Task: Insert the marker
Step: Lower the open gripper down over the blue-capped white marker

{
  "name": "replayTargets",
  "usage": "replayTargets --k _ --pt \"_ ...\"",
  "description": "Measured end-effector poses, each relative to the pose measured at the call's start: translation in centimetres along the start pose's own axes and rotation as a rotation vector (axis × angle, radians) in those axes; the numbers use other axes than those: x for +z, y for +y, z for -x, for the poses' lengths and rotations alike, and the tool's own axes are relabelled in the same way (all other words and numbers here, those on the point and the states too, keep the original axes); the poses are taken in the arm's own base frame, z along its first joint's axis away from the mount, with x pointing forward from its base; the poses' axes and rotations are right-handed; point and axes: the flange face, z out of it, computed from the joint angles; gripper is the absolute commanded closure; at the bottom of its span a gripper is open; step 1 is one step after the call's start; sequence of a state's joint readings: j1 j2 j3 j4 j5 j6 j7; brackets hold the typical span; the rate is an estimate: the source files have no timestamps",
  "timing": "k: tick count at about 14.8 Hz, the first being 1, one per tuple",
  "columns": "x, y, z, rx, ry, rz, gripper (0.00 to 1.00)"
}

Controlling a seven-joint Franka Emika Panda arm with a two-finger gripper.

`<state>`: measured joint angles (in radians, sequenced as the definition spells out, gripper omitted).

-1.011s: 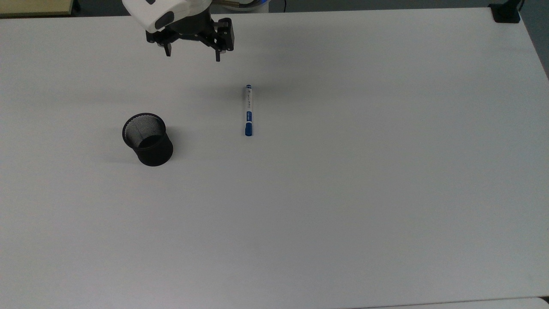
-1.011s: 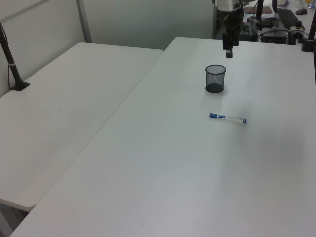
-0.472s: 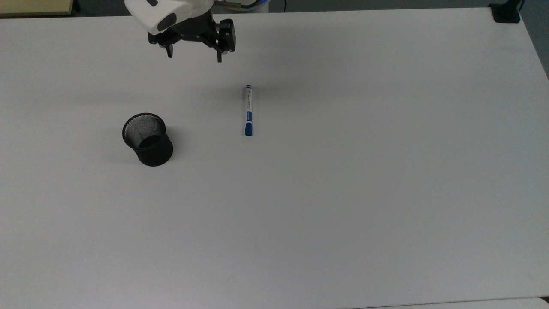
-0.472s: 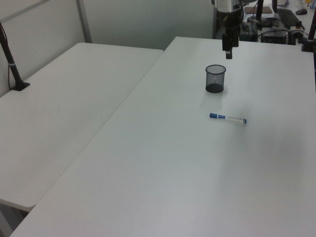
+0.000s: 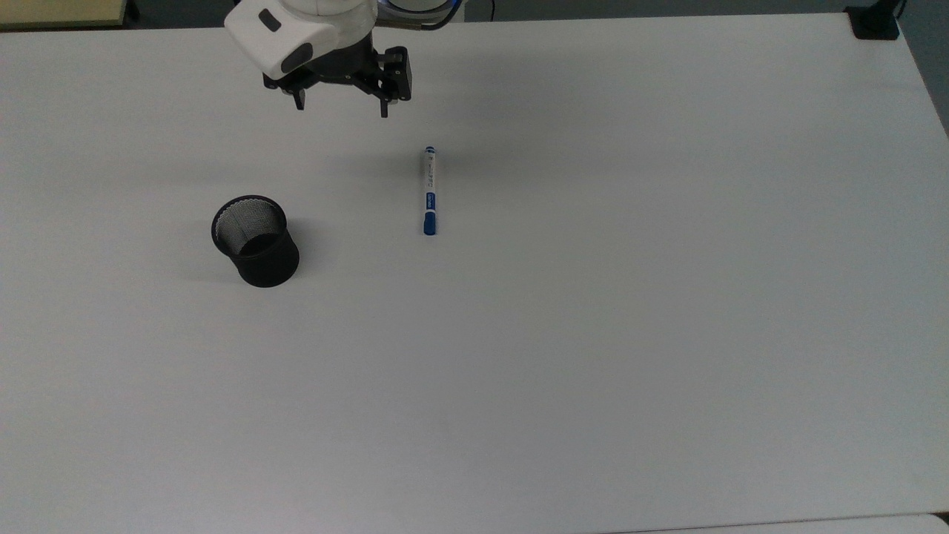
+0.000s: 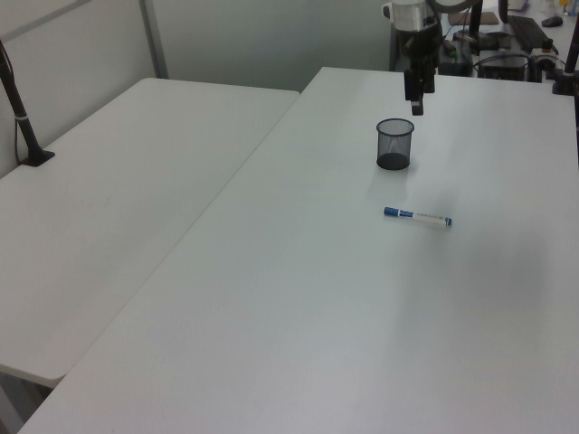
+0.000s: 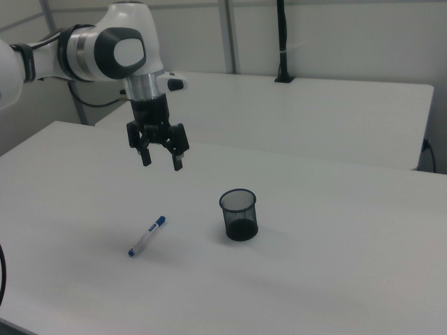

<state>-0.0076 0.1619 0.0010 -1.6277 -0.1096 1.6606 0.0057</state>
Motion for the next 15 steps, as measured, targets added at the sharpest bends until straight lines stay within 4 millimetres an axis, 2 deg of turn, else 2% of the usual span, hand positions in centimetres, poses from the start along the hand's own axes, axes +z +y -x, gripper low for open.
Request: replayTargets --k 3,6,8,12,15 --pt "2.0 -2.2 -0.8 -0.037 -0.036 0.001 0.00" --pt "5.6 -5.8 -2.4 -0.094 -0.060 0.007 0.00" --pt "8.3 -7.8 -3.2 -0.122 -0.074 0.011 0.04" --pt "10.9 -8.8 -3.8 -0.135 -0.109 0.014 0.14" --pt "12.6 -9.0 -4.1 -0.139 -0.132 0.013 0.17"
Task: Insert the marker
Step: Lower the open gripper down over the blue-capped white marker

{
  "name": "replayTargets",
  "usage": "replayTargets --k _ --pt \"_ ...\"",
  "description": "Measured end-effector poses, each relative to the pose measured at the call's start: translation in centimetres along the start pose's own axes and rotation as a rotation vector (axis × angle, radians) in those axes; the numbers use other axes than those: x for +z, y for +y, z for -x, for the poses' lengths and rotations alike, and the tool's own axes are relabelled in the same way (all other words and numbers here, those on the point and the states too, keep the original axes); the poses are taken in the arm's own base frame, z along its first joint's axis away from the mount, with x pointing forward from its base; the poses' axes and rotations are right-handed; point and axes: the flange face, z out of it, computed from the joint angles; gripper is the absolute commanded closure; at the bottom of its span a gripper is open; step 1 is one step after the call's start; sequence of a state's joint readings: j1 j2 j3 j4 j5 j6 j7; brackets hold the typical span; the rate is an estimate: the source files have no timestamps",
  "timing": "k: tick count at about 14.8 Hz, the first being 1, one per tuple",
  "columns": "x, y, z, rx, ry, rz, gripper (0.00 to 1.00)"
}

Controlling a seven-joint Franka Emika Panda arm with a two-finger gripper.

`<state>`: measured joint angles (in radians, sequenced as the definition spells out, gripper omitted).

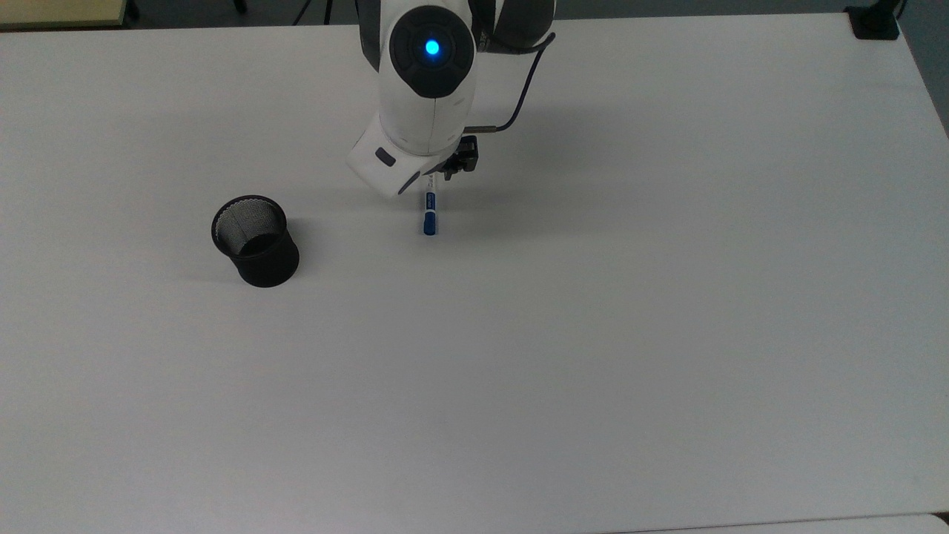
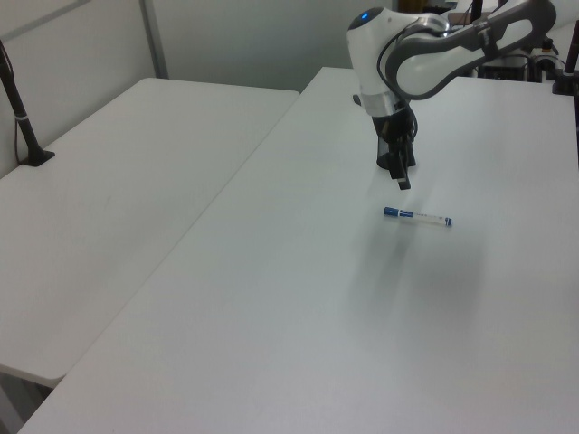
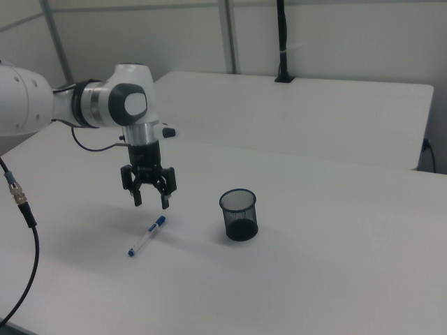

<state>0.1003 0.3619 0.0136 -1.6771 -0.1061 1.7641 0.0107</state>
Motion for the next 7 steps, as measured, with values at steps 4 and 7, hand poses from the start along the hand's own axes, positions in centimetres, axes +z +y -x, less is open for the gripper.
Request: replayTargets --k 4,7 --pt "2.5 -0.9 -1.6 -0.004 0.026 -0.027 0.28" --pt "3.5 -1.2 -2.2 -0.001 0.038 -0.043 0.39"
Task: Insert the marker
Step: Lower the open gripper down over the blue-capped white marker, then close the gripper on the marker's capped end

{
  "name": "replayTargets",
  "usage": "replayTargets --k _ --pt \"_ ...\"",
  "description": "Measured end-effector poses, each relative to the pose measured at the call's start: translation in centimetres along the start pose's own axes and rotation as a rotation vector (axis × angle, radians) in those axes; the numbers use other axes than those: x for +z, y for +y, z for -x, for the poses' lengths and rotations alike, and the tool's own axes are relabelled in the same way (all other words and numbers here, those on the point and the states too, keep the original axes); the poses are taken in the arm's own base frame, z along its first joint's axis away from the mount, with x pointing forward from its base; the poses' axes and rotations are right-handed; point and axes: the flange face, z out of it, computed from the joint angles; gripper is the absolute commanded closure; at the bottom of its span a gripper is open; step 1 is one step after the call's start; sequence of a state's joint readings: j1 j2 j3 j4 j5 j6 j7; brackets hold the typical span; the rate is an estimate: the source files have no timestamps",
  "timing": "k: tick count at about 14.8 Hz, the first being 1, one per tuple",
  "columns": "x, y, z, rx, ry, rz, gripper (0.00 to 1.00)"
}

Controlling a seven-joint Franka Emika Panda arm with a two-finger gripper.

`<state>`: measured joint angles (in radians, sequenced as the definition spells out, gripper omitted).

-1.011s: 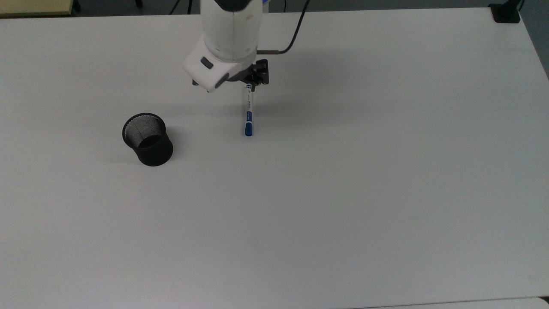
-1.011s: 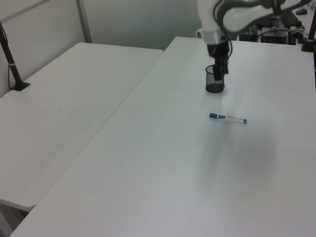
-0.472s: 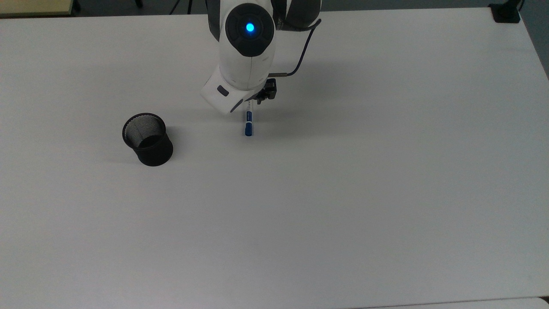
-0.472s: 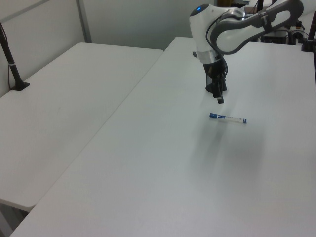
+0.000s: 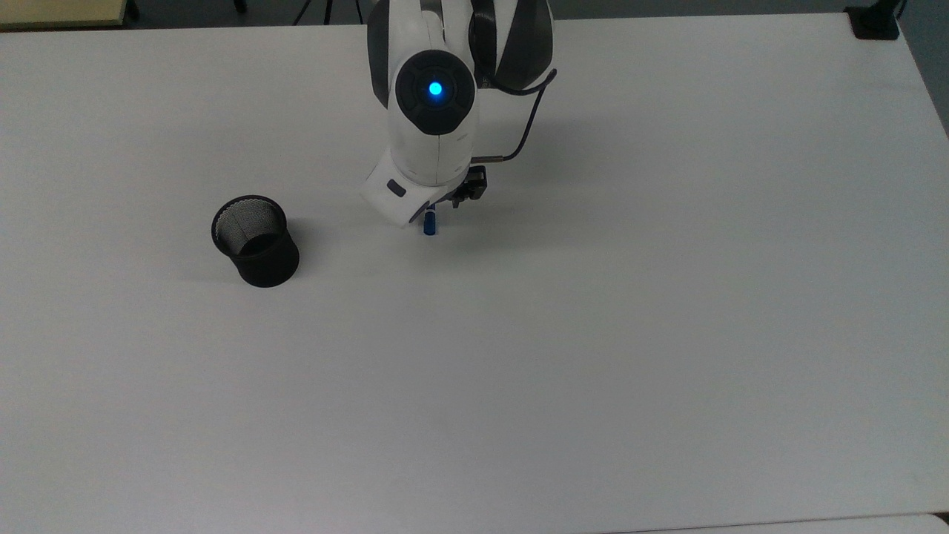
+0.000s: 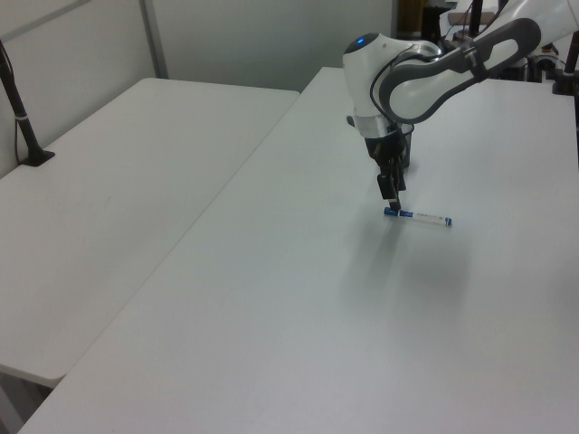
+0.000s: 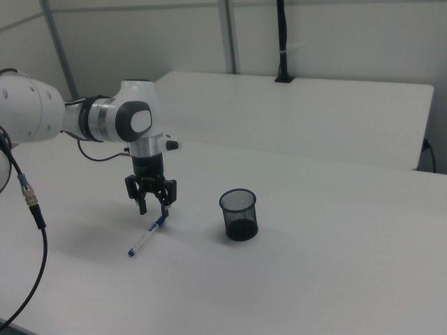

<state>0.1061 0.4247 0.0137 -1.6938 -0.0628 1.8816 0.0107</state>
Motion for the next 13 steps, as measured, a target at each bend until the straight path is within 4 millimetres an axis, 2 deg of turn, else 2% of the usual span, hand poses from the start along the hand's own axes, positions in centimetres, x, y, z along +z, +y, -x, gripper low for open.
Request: replayTargets --k 6,10,13 --pt "0.9 -0.1 -0.6 0.002 0.013 -0.008 0.55" --pt "2.3 -0.2 -1.2 0.001 0.009 -0.010 0.64" --pt "2.9 -0.5 -1.5 0.000 0.014 -0.016 0.79"
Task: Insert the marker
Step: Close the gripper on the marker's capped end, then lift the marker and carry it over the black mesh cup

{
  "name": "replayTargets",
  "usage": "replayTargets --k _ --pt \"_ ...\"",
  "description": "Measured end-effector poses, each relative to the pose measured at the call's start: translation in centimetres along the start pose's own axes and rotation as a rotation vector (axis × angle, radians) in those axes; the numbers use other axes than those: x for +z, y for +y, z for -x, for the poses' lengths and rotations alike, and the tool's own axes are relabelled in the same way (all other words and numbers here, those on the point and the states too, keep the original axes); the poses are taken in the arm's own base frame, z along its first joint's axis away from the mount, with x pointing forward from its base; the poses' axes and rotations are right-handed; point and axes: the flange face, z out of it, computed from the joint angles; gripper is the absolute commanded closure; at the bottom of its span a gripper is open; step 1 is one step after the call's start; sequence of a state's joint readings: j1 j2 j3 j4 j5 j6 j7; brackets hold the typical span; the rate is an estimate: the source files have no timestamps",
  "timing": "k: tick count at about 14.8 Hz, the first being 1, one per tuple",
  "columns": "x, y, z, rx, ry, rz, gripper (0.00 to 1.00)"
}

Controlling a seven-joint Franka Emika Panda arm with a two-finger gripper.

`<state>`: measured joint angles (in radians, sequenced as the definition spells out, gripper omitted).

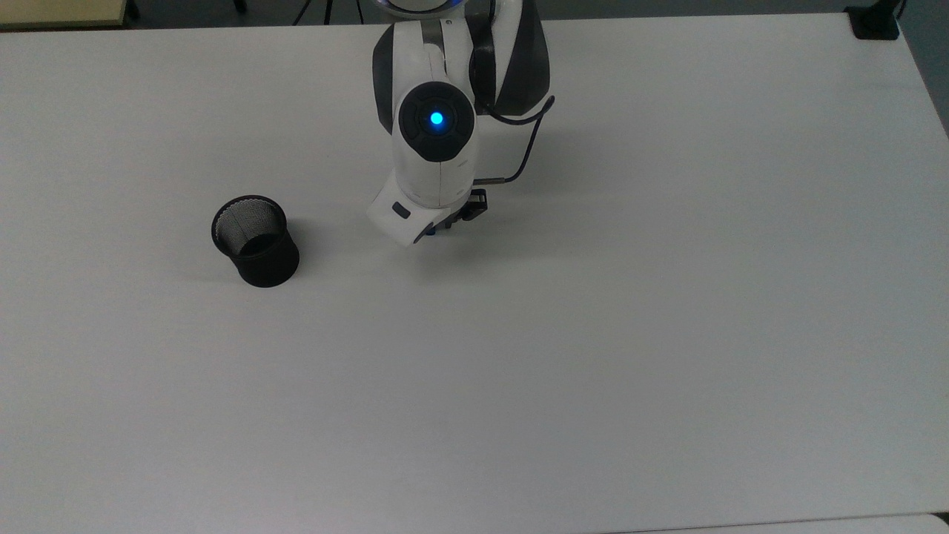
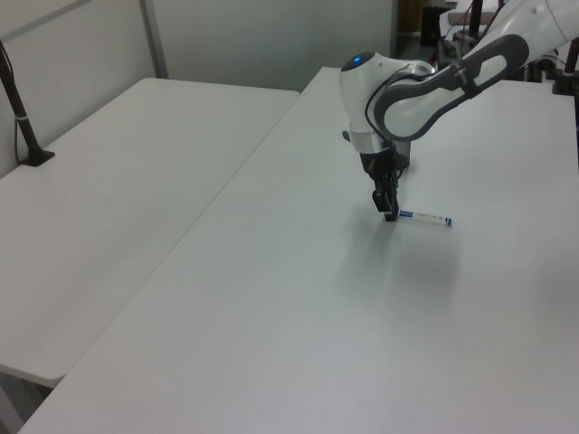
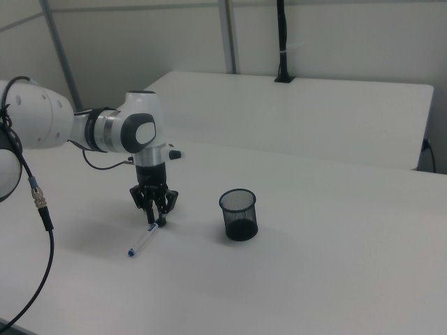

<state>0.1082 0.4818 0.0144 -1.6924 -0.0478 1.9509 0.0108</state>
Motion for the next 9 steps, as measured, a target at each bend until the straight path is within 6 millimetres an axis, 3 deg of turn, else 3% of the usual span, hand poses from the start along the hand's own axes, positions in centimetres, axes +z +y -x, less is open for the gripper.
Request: replayTargets --k 3,9 --pt "-0.1 -0.1 0.0 0.000 0.002 -0.003 0.91" --pt "-1.1 0.0 0.0 0.003 0.020 -0.005 0.93"
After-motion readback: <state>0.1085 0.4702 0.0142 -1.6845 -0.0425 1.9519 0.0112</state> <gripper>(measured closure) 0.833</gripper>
